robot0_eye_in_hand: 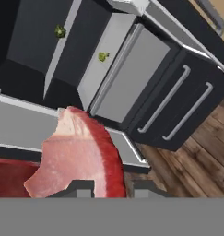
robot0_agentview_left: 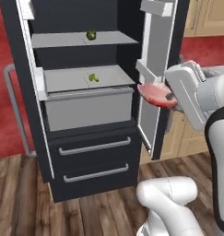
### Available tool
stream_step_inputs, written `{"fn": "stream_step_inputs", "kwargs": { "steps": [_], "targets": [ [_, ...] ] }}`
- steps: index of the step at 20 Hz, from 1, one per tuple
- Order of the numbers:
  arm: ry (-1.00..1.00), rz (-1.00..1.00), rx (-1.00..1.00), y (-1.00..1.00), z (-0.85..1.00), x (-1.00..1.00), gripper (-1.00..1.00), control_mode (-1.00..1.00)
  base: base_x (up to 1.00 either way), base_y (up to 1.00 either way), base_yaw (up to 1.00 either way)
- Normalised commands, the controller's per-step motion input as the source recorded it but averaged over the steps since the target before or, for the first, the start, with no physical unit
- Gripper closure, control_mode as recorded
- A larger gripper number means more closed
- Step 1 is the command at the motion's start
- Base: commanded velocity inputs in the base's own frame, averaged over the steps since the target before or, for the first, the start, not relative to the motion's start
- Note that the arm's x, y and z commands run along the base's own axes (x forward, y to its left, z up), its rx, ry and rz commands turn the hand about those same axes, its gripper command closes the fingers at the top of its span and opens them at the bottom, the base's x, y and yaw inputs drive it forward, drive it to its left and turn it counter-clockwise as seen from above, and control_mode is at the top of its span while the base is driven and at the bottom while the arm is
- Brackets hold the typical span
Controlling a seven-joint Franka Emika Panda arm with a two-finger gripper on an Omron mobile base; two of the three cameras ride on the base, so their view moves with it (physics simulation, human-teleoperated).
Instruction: Place one broccoli and one steak in each tupperware on the nearby counter, to pack two identical lunches.
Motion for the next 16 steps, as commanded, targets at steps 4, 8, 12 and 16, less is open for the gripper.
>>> {"fn": "stream_step_inputs", "kwargs": {
  "steps": [4, 8, 12, 16],
  "targets": [
    [0.0, 0.0, 0.0, 0.0, 0.0, 0.0, 1.0, 1.0, -0.43, -1.0, -0.1],
    [0.0, 0.0, 0.0, 0.0, 0.0, 0.0, 1.0, 1.0, -0.13, -1.0, -0.09],
    [0.0, 0.0, 0.0, 0.0, 0.0, 0.0, 1.0, 1.0, -0.01, -1.0, -0.11],
    [0.0, 0.0, 0.0, 0.0, 0.0, 0.0, 1.0, 1.0, 0.0, -1.0, -0.14]
  ]
}}
